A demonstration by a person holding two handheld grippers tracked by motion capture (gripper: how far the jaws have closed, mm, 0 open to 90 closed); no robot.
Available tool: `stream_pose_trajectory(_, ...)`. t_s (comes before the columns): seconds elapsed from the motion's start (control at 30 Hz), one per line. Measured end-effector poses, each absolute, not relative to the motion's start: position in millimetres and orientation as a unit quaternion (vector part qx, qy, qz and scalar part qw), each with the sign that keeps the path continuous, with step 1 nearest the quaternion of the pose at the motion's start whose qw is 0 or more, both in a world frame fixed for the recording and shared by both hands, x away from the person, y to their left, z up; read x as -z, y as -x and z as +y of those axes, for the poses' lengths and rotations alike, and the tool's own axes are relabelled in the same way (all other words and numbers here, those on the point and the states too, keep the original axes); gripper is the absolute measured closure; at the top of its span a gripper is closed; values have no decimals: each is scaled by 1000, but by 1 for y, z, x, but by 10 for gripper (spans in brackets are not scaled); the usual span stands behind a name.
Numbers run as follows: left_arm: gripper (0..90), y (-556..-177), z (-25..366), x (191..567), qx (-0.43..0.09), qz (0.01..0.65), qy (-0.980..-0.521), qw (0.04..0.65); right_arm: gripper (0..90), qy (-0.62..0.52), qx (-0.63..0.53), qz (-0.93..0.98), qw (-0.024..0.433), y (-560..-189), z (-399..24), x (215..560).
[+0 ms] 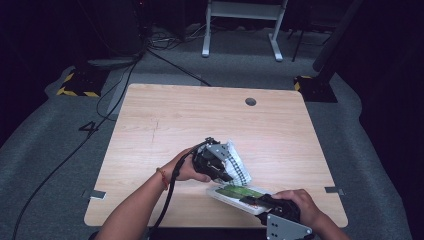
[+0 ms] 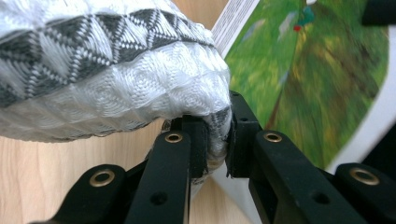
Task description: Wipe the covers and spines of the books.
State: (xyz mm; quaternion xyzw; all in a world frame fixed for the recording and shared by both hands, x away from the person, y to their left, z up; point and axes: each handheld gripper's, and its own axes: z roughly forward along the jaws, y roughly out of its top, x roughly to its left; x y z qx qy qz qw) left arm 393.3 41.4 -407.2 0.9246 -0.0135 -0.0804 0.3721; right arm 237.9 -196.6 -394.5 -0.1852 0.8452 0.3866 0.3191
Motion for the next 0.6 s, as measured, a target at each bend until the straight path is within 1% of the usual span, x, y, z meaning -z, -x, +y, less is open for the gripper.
stream_pose_trajectory(0.17,813,-393,51,407,92,-9,-913,398,780,184,-374,849,323,-241,-196,399)
stream_pose_trajectory(0.23,813,-391,46,406,97,-17,-910,402,780,187,-378,849,319,-243,-193,399)
stream_pose_trajectory(0.47,812,-386,7,400,112,-66,-904,408,779,214,-390,841,310,-238,-174,396)
stream_pose_trajectory(0.6,813,-386,4,400,116,-72,-901,412,778,215,-385,840,316,-237,-175,394)
